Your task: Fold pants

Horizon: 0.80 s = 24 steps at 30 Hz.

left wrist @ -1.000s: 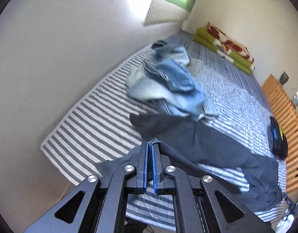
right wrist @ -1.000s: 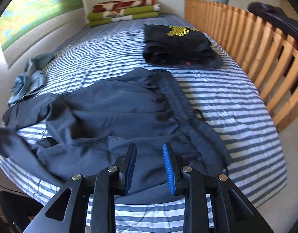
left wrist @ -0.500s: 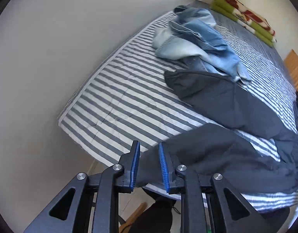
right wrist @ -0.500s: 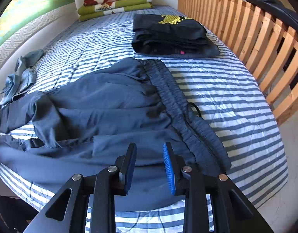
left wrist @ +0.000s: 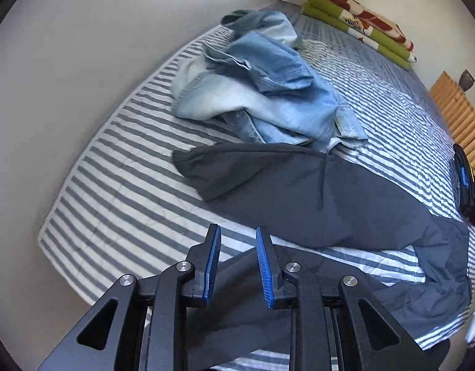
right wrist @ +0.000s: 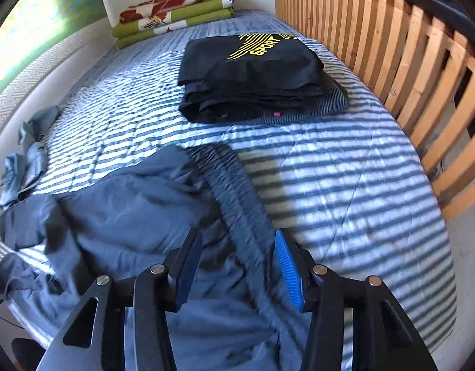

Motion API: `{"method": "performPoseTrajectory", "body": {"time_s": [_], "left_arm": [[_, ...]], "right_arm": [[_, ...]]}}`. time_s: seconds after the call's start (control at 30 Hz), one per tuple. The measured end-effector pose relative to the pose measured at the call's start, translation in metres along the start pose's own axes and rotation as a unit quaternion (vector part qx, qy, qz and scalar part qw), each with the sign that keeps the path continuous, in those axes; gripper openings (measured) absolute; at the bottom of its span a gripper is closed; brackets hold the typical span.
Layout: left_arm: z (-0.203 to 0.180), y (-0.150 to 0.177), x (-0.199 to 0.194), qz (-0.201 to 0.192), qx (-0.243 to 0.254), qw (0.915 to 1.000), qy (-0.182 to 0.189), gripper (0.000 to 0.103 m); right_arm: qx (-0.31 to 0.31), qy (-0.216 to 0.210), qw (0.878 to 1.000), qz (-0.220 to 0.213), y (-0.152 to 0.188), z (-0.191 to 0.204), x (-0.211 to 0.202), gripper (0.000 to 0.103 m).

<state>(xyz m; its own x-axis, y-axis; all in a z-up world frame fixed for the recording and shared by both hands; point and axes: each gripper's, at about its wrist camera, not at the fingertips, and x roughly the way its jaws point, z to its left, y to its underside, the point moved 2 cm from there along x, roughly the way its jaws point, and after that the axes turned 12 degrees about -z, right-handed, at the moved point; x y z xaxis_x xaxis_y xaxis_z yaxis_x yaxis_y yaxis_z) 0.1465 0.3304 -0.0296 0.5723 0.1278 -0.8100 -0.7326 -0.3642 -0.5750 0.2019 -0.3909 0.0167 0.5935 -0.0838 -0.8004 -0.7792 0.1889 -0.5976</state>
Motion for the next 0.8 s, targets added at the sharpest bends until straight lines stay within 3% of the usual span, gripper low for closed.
{"method": "performPoseTrajectory", "body": {"time_s": [0.2, 0.4, 0.47, 0.53, 0.6, 0.67, 0.73, 0.8], "left_arm": [[-0.025, 0.005, 0.028, 0.018, 0.025, 0.9994, -0.014, 0.025], [-0.070, 0.004, 0.033, 0.021, 0.054, 0.9983, 0.003, 0.025], [-0.096, 0.004, 0.030, 0.018, 0.080, 0.9965, 0.016, 0.025], [-0.132, 0.005, 0.024, 0.013, 0.115, 0.9927, 0.033, 0.025], [-0.169, 0.007, 0.019, 0.011, 0.144, 0.9879, 0.057, 0.025], [-0.219, 0.011, 0.014, 0.011, 0.178, 0.9794, 0.095, 0.025], [-0.275, 0.019, 0.009, 0.013, 0.217, 0.9669, 0.134, 0.025], [-0.335, 0.028, 0.007, 0.021, 0.257, 0.9501, 0.176, 0.026]], "right_arm": [[-0.002, -0.023, 0.999, -0.030, -0.031, -0.008, 0.053, 0.045], [0.024, -0.064, 0.997, 0.031, -0.032, -0.012, 0.104, 0.045], [0.041, -0.093, 0.993, 0.068, -0.029, -0.008, 0.110, 0.020], [0.042, -0.132, 0.989, 0.057, -0.033, 0.007, 0.092, 0.020], [0.034, -0.210, 0.976, 0.056, -0.035, 0.026, 0.067, 0.020], [0.004, -0.241, 0.969, 0.058, -0.033, 0.042, 0.037, 0.024], [-0.008, -0.211, 0.977, 0.031, -0.025, 0.036, 0.008, 0.030], [0.008, -0.160, 0.987, 0.031, -0.009, 0.016, -0.006, 0.034]]}}
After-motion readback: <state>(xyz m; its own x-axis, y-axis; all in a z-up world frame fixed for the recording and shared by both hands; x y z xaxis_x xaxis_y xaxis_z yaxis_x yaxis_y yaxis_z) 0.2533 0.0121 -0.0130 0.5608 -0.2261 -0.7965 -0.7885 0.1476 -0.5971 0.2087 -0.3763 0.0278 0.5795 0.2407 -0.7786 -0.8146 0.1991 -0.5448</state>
